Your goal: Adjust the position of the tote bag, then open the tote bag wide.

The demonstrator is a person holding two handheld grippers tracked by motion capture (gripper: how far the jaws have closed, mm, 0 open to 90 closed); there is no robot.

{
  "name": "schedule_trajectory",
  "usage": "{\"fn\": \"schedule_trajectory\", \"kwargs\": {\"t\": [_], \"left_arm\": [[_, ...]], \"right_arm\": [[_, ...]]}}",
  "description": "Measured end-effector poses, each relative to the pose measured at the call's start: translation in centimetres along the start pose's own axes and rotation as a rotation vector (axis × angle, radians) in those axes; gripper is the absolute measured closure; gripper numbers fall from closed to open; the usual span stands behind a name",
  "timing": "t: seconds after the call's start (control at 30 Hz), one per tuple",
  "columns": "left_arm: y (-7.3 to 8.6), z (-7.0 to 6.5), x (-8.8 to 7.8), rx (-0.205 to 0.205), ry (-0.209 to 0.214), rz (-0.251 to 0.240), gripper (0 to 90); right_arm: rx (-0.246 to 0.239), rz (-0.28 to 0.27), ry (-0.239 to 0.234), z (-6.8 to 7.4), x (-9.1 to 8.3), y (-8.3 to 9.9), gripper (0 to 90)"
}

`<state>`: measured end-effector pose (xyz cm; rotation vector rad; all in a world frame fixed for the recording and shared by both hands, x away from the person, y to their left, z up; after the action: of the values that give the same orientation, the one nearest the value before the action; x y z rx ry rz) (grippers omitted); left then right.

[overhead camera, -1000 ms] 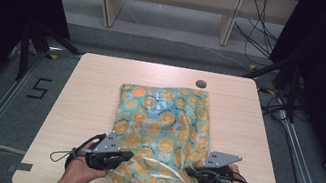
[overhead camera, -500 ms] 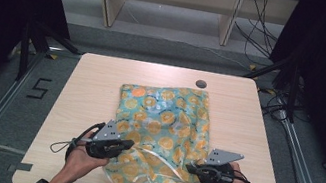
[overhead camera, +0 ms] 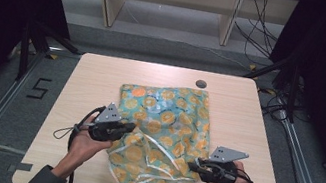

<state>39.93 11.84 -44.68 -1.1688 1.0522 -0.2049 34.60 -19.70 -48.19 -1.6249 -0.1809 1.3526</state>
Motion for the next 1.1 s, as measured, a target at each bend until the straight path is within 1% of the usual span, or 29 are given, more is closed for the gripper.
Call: {"fn": "schedule_trajectory", "kwargs": {"t": [0.03,0.07,0.1,0.13,0.17,0.2,0.23,0.27,0.3,0.33,0.37,0.4,0.43,0.47,0.53,0.6,0.63,0.67,0.7,0.73,0.77,0.8,0.83,0.87,0.97,1.0,1.03,1.07,1.1], "left_arm": [[-0.2,0.2,0.0,-0.019,-0.010,-0.003,89.0],[-0.4,0.4,0.1,-0.027,-0.007,-0.008,89.1],[-0.6,0.5,0.2,-0.035,-0.007,-0.021,89.1],[-0.8,0.9,0.3,-0.030,-0.011,-0.024,89.0],[-1.0,1.1,0.3,-0.032,-0.026,-0.020,89.1],[-1.3,1.6,0.5,-0.022,-0.029,-0.021,89.0],[-1.4,1.8,0.6,-0.041,-0.038,-0.022,89.0],[-1.4,1.8,0.6,-0.041,-0.038,-0.022,89.0],[-1.5,2.2,0.7,-0.039,-0.038,-0.030,89.0],[-1.6,2.8,0.9,-0.052,-0.044,-0.017,89.0],[-1.6,2.8,0.9,-0.052,-0.044,-0.017,89.0],[-1.6,3.3,1.2,-0.075,-0.048,-0.027,89.0],[-1.6,3.5,1.2,-0.083,-0.053,-0.021,89.0],[-1.6,3.6,1.3,-0.089,-0.051,-0.022,89.0],[-1.6,3.8,1.4,-0.089,-0.055,-0.023,89.0],[-1.7,4.0,1.5,-0.099,-0.044,-0.026,89.0],[-1.7,4.0,1.5,-0.099,-0.044,-0.026,88.9],[-1.8,4.1,1.5,-0.099,-0.042,-0.027,88.9],[-1.8,4.1,1.5,-0.099,-0.042,-0.027,88.9],[-1.9,4.1,1.5,-0.101,-0.044,-0.030,88.9],[-2.0,4.1,1.5,-0.103,-0.036,-0.033,88.9],[-2.2,4.2,1.5,-0.108,-0.041,-0.042,88.9],[-2.2,4.2,1.5,-0.108,-0.041,-0.042,88.8],[-2.4,4.3,1.4,-0.107,-0.038,-0.044,88.8],[-2.4,4.3,1.4,-0.112,-0.036,-0.044,88.8],[-2.5,4.3,1.4,-0.112,-0.035,-0.044,88.8],[-2.5,4.3,1.4,-0.112,-0.036,-0.043,88.7],[-2.5,4.3,1.5,-0.117,-0.029,-0.049,88.7],[-2.5,4.3,1.5,-0.117,-0.029,-0.049,88.6]], "right_arm": [[0.009,-0.010,0.008,-0.1,-0.1,-0.1,68.8],[0.036,-0.014,0.015,-0.1,-0.6,-0.2,65.0],[0.036,-0.014,0.015,-0.1,-0.6,-0.2,65.0],[0.019,-0.034,0.026,-0.4,-0.6,-0.3,62.9],[0.015,-0.046,0.023,-0.5,-0.9,-0.5,59.9],[0.023,-0.064,0.063,-0.7,-1.5,-0.8,55.3],[0.047,-0.063,0.061,-0.4,-1.8,-0.8,54.3],[0.047,-0.063,0.061,-0.4,-1.8,-0.8,54.3],[0.029,-0.074,0.067,-0.6,-2.2,-1.0,52.9],[0.045,-0.100,0.079,-0.8,-2.7,-1.4,51.0],[0.045,-0.100,0.079,-0.8,-2.7,-1.4,51.0],[0.049,-0.114,0.085,-0.8,-3.2,-1.7,49.1],[0.060,-0.116,0.087,-0.8,-3.2,-1.7,48.4],[0.077,-0.119,0.071,-0.6,-3.1,-1.9,48.2],[0.071,-0.112,0.066,-0.4,-3.1,-2.0,47.7],[0.034,-0.103,0.053,0.0,-2.4,-2.7,46.4],[0.034,-0.103,0.053,0.0,-2.4,-2.7,46.4],[-0.003,-0.103,0.041,0.5,-1.6,-3.2,45.5],[-0.003,-0.103,0.041,0.5,-1.6,-3.2,45.5],[0.001,-0.088,0.027,0.9,-1.4,-3.4,44.9],[-0.011,-0.088,0.025,1.1,-1.0,-3.7,44.1],[-0.037,-0.069,0.001,1.4,-0.3,-4.1,43.2],[-0.037,-0.060,-0.009,1.7,0.0,-4.2,42.4],[-0.049,-0.058,0.006,1.7,0.3,-4.3,41.9],[-0.041,-0.047,-0.001,2.0,0.8,-4.5,40.9],[-0.050,-0.039,0.000,2.0,1.0,-4.6,40.9],[-0.051,-0.020,-0.013,2.1,1.5,-4.7,40.8],[-0.046,-0.018,-0.016,2.3,1.7,-4.7,40.8],[-0.061,-0.003,-0.023,2.3,1.8,-4.8,40.6]]}}
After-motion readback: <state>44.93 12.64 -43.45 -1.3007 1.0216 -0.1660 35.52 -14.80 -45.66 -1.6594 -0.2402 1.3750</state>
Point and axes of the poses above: each handheld gripper's, and its own axes: x roughly forward along the jaws, y roughly out of its underside, z roughly to its left, the point moved 4 cm from there along x, roughly forward along the jaws, and after that the axes turned 4 degrees about z, right-handed, at the moved point
